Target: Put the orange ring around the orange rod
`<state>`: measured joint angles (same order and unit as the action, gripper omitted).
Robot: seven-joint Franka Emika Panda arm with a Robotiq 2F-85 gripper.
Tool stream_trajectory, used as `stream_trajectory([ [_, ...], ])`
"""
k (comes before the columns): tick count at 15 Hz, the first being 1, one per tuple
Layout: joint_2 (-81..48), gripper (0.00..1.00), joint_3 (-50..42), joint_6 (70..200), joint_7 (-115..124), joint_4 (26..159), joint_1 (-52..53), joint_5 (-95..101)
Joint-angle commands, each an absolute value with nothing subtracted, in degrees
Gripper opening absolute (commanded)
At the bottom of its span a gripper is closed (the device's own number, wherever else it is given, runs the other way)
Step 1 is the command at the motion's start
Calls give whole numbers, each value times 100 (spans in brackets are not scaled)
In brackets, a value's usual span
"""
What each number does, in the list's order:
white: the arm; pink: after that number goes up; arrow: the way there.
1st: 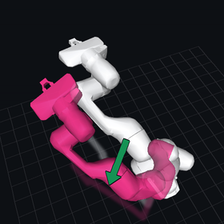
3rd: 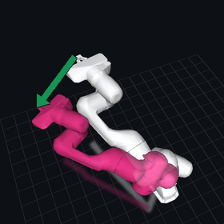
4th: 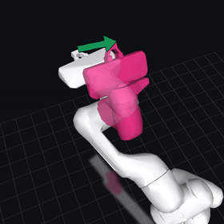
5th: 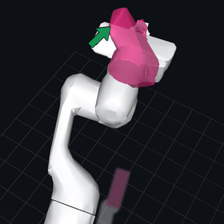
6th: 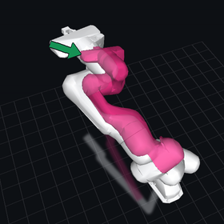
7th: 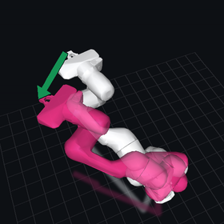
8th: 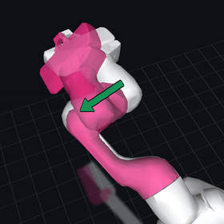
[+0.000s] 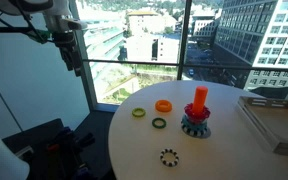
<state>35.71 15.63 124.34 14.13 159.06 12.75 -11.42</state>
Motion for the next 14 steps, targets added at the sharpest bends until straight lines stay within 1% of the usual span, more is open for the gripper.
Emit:
stream_trajectory([
  [1,3567,100,1518,12426,1436,15901,1316,-1108],
  [8,3585,100,1548,12390,1582,15848,1252,-1080],
  [14,3235,100,1442,12374,1590,15367,892,-863],
])
